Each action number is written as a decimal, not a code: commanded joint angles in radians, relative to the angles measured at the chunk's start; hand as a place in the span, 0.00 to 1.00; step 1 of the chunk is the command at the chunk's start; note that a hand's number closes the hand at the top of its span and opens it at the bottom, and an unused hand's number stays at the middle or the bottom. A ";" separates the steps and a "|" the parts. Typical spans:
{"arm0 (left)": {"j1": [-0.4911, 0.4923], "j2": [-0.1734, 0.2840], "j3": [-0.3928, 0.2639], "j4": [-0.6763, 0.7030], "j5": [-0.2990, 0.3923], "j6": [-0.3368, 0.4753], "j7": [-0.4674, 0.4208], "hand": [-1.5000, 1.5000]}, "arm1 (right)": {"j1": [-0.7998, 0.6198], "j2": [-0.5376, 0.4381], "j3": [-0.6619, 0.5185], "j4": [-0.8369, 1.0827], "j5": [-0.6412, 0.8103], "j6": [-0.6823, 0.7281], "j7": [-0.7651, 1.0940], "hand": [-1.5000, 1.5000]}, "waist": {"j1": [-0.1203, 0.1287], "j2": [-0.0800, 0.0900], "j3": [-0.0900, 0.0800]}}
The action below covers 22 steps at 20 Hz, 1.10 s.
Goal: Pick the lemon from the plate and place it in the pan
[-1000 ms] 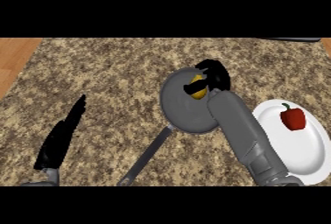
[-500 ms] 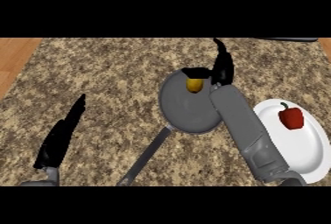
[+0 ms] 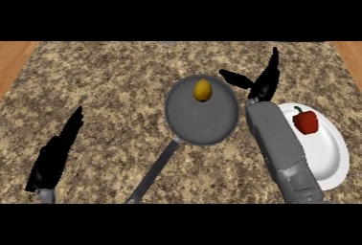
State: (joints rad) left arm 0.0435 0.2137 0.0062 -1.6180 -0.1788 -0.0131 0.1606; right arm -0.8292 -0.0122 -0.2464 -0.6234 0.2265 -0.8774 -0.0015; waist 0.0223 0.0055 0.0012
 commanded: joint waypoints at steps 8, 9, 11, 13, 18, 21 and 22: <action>0.056 0.003 0.040 0.013 0.009 -0.007 -0.043 0.50 | 0.459 -0.148 0.036 -0.426 -0.059 0.203 -0.082 0.00 | -0.040 -0.012 -0.002; 0.081 -0.024 0.016 -0.018 -0.021 0.025 -0.048 0.50 | 0.513 -0.139 0.061 -0.529 -0.050 0.196 -0.056 0.00 | -0.043 -0.014 -0.002; 0.050 -0.027 0.010 -0.030 -0.014 0.012 0.010 0.50 | 0.602 -0.163 0.094 -0.655 -0.021 0.205 0.039 0.00 | -0.043 -0.014 -0.002; 0.051 -0.015 0.020 -0.032 -0.013 0.002 0.005 0.50 | 0.707 -0.207 0.059 -0.738 -0.085 0.292 0.016 0.00 | -0.043 -0.013 -0.002; 0.056 -0.011 0.030 -0.052 -0.008 -0.022 0.014 0.50 | 0.853 -0.249 -0.020 -0.831 -0.171 0.377 -0.075 0.00 | -0.028 -0.007 -0.001; 0.088 -0.015 0.039 -0.052 -0.005 -0.032 -0.020 0.50 | 0.950 -0.253 -0.021 -0.986 -0.191 0.432 -0.001 0.00 | -0.027 -0.007 -0.001; 0.070 -0.050 -0.001 -0.034 -0.049 0.000 -0.027 0.50 | 0.932 -0.279 -0.056 -0.897 -0.230 0.489 -0.056 0.00 | -0.026 -0.007 -0.001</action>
